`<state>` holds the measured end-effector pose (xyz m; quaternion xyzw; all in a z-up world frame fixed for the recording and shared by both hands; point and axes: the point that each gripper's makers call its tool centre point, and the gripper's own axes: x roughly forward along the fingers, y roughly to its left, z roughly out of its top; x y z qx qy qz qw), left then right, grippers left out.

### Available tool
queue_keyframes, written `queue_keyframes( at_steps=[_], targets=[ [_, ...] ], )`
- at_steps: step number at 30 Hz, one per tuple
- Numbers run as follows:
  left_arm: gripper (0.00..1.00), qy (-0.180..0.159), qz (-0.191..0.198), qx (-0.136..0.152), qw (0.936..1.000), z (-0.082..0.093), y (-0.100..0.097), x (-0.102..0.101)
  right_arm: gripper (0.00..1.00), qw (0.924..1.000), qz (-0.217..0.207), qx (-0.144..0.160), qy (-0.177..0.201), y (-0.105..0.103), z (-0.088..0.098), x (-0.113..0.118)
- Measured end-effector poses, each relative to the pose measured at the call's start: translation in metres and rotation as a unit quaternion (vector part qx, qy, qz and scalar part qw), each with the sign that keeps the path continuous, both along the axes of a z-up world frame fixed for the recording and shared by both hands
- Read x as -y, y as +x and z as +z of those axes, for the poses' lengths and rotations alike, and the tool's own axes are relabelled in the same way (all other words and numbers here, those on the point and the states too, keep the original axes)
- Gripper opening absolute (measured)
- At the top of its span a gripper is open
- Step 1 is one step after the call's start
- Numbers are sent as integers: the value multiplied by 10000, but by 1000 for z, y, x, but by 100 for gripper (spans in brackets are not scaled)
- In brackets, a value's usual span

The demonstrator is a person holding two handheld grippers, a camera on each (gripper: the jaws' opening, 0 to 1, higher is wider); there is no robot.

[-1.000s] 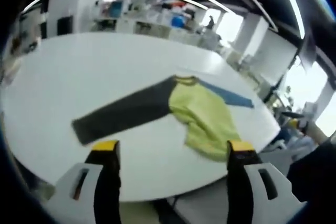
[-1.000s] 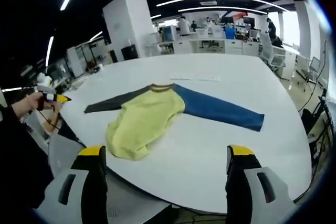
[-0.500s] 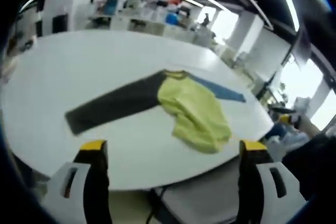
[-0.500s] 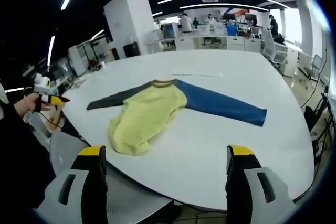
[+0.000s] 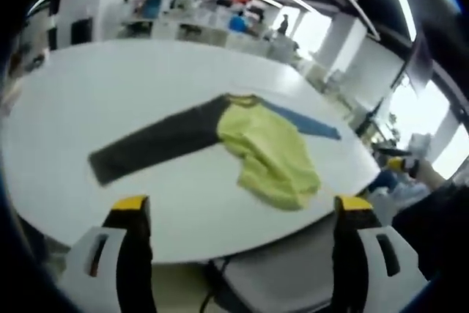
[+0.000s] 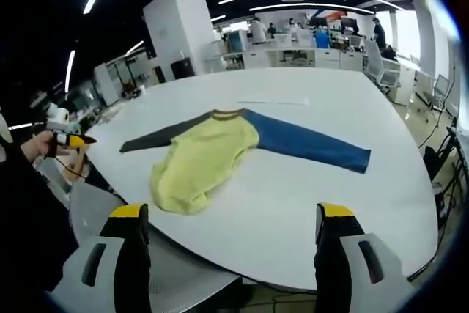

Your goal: Fold the garment on the visible template until the final outline fits inside the template.

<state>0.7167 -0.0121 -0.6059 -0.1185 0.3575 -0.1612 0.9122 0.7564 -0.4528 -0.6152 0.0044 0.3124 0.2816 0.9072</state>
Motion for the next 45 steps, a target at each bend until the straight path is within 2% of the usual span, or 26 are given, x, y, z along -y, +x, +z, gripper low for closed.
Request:
queue_keyframes(
  at_steps=[11, 18, 25, 30, 34, 37, 45],
  targets=[
    [100, 16, -156, -78, 9998, -5, 1, 4, 93, 10000, -31, -74, 8, -6, -5, 0],
    [99, 8, -252, -154, 9996, -16, 5, 12, 91, 9999, 0, -169, 27, -7, -13, -5],
    [89, 3, -340, -238, 9991, -31, 10, 20, 88, 9995, 100, -292, 19, -6, -25, -12],
    [85, -115, -434, -345, 9984, -43, 14, 34, 86, 9991, 209, -366, -28, -3, -33, -19],
    [73, -156, -425, -352, 9984, -50, 19, 39, 84, 9986, 323, -414, -29, 1, -39, -28],
    [69, -150, -443, -372, 9982, -57, 25, 44, 83, 9982, 396, -455, -24, 5, -46, -33],
    [64, -86, -664, -536, 9963, -78, 38, 59, 68, 9948, 704, -733, -76, 11, -68, -49]
  ],
)
